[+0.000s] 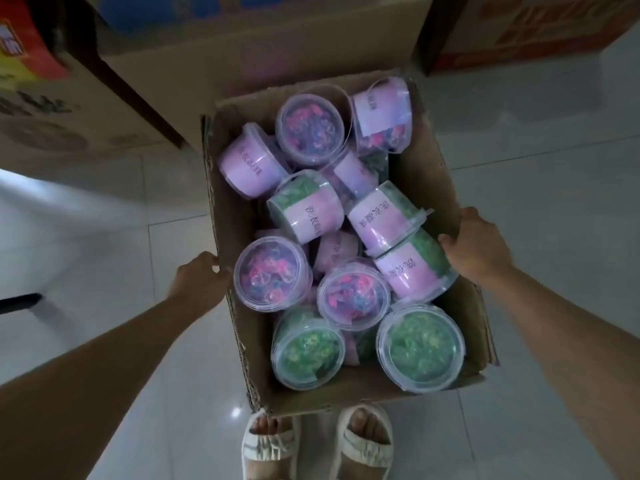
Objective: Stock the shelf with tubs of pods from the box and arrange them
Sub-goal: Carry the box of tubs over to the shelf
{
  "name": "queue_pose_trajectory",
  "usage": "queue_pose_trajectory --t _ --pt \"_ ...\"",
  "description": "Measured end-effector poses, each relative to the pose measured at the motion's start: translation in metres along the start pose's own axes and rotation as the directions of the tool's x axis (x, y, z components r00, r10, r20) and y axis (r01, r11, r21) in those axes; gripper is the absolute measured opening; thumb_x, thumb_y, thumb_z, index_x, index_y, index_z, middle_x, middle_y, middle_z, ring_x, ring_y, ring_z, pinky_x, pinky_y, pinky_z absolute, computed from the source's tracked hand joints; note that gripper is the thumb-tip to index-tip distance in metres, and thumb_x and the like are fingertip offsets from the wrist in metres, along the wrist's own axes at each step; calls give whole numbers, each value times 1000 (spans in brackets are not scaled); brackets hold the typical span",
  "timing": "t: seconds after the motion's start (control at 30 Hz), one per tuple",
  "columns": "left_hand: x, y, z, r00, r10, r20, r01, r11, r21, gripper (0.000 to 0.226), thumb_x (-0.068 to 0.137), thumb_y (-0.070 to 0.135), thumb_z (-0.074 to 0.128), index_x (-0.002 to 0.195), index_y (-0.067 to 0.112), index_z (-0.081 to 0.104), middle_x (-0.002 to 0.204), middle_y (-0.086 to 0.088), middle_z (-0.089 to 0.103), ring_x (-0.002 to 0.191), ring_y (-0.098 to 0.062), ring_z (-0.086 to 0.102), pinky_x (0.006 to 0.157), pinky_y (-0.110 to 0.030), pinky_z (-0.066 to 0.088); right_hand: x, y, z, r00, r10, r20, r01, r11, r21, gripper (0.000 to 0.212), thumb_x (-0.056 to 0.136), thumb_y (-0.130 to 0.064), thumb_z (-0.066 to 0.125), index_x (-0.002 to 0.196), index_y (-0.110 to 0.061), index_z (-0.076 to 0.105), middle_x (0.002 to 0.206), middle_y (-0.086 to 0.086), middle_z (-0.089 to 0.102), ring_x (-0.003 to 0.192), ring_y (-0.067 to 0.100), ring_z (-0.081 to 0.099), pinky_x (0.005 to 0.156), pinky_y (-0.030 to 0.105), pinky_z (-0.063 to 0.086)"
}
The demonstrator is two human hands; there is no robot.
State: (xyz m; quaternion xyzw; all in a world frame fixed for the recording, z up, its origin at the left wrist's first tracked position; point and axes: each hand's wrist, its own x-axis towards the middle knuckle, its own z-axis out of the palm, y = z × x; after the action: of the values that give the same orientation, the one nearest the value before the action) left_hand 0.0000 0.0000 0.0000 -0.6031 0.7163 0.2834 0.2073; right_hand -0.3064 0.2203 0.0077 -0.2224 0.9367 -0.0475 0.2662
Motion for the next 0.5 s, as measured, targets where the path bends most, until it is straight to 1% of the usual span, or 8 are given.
queue_pose_trajectory --t 0.07,0.13,0.17,0.23,0.3,0.37,0.43,0.5 --pt "4 1 9 997 30 -67 -29 999 15 18 93 18 46 94 4 57 90 -15 61 72 -25 49 69 -29 36 8 2 8 998 28 -50 -28 1000 2 36 91 -23 54 116 1 45 110 25 57 99 44 56 78 44 48" --pt "8 5 17 994 -9 -106 14 999 44 27 92 13 43 67 5 49 70 -11 53 61 -23 44 60 -26 33 16 5 15 996 58 -69 -58 998 -2 30 92 -23 53 112 1 51 107 25 59 96 43 58 77 42 49" --pt "11 7 19 993 -26 -113 29 999 24 34 92 13 43 59 7 47 62 -9 50 55 -20 43 54 -25 31 20 7 18 995 60 -74 -60 998 6 28 92 -23 54 108 0 55 104 25 60 94 42 59 76 41 49" --pt "21 8 19 990 -68 -120 65 997 -28 40 94 21 45 57 6 52 57 -10 51 52 -18 47 50 -22 30 27 9 19 995 57 -77 -57 998 5 27 90 -27 58 99 -1 60 97 24 63 89 41 61 72 38 50" --pt "30 7 18 988 -100 -114 95 994 -50 43 93 31 48 63 2 60 59 -13 58 57 -25 56 55 -24 38 32 9 18 994 74 -78 -75 997 -12 31 88 -31 61 93 -1 62 92 23 63 85 40 62 68 36 48" --pt "32 10 17 990 -70 -121 70 998 -11 45 92 34 50 62 1 57 60 -13 57 62 -28 58 62 -29 41 35 8 20 993 73 -96 -76 997 -27 31 88 -32 62 90 0 62 90 23 64 84 39 62 65 34 46" --pt "31 11 18 988 -19 -151 27 998 52 45 93 31 51 61 0 52 62 -14 54 65 -31 56 63 -31 41 36 9 24 991 46 -125 -53 997 -49 30 88 -31 61 89 -1 63 90 23 64 83 40 62 65 34 46" --pt "27 14 17 984 17 -176 0 995 95 41 94 29 51 65 -1 54 68 -18 55 69 -34 57 62 -31 41 36 9 25 990 20 -138 -31 996 -79 29 89 -30 59 93 -1 64 92 24 64 85 40 61 64 33 43"
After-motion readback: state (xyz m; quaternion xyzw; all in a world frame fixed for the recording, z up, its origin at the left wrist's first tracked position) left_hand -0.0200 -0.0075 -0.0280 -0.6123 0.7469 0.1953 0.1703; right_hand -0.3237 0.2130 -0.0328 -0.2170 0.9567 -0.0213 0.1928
